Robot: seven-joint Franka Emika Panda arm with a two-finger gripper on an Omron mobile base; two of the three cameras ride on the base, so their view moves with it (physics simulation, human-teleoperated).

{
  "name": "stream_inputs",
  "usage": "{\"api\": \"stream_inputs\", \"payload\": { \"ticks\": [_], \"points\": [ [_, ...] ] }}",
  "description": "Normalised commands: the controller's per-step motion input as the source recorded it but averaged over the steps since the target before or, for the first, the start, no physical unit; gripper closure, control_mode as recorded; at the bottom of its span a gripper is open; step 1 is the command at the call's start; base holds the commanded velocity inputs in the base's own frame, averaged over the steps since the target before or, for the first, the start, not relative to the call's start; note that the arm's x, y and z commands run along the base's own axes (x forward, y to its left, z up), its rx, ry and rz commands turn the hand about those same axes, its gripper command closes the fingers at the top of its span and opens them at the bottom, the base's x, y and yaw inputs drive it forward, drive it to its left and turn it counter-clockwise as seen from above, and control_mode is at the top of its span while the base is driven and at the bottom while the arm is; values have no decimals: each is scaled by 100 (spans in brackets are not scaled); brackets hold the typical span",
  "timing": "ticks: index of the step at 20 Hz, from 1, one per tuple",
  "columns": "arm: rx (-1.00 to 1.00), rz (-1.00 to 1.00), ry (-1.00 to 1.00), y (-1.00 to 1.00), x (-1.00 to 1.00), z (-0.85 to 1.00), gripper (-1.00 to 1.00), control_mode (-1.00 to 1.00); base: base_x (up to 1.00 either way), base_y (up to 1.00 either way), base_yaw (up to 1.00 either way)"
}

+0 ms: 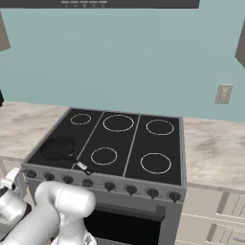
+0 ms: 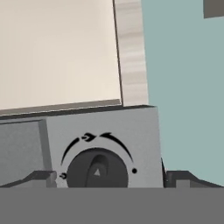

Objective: Turn off the front left burner of the stove.

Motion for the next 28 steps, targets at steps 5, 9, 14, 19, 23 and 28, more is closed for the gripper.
{"api": "stream_inputs", "payload": {
  "ticks": [5, 9, 14, 19, 23, 28],
  "points": [
    [0, 0, -1, 0, 19, -14, -100, -100, 0, 0, 0],
    [0, 0, -1, 0, 8, -11, -100, -100, 0, 0, 0],
    [0, 0, -2, 0, 1, -7, -100, -100, 0, 0, 0],
    [0, 0, -3, 0, 0, -11, -100, -100, 0, 0, 0],
    [0, 0, -4, 0, 0, 0, -100, -100, 0, 0, 0],
    [0, 0, -9, 0, 0, 7, -100, -100, 0, 0, 0]
  ]
}}
